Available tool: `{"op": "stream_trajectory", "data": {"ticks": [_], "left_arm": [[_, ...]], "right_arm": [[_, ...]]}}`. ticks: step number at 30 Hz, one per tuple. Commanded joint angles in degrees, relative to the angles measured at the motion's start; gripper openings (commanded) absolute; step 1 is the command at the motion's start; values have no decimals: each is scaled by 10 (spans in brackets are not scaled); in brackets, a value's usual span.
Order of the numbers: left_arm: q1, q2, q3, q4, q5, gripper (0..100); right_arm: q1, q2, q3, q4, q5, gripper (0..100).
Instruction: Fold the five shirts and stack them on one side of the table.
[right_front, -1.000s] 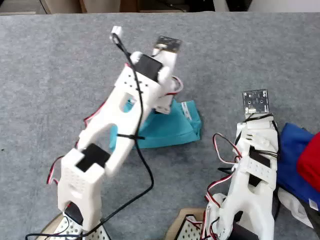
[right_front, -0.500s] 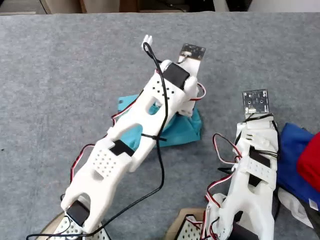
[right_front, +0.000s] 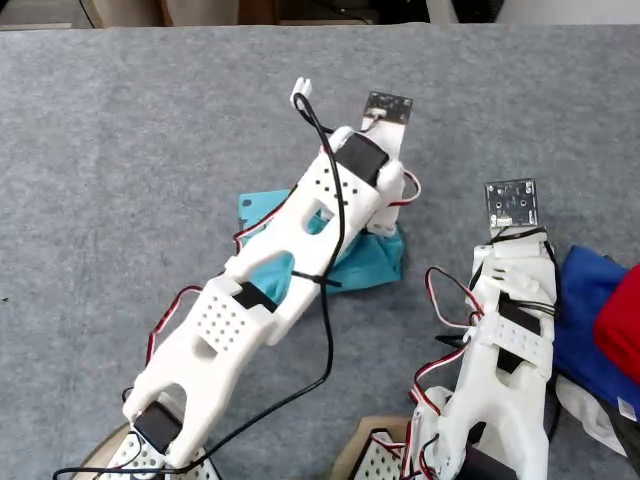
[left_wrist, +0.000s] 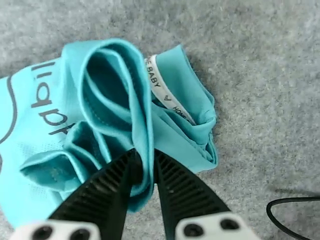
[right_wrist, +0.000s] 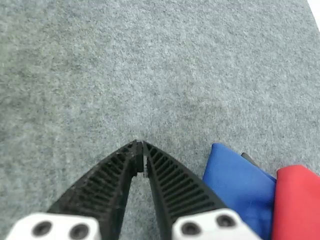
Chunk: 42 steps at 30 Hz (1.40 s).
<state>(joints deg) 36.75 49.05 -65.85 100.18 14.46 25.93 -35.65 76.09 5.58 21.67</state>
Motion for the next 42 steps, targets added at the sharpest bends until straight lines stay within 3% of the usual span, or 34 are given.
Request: {"op": "stream_trajectory", "data": {"ticks": [1,9,14,19,23,28,33,37,42], "left_arm": [[11,-12,-24,5,3,22],[11,-12,-24,6,5,164],[0,-18,-32,6,6,178],[-108,-58,-56,6,4,168],[-214,-77,-49,6,2,15],[-302,-75,42,6,2,19],[-339,-75,136,5,0,19],[-360,-76,151,-3,1,19],[-386,-65,192,-70,3,19]], "right_arm": [[6,-16,1,-12,-1,6],[6,-16,2,-11,-1,6],[6,-16,2,-11,-1,6],[5,-18,-44,61,32,6],[-21,-17,-177,238,62,6],[-126,-17,-357,447,98,6],[-266,20,-487,552,103,6],[-354,148,-607,605,99,6],[-445,350,-826,687,53,6]]}}
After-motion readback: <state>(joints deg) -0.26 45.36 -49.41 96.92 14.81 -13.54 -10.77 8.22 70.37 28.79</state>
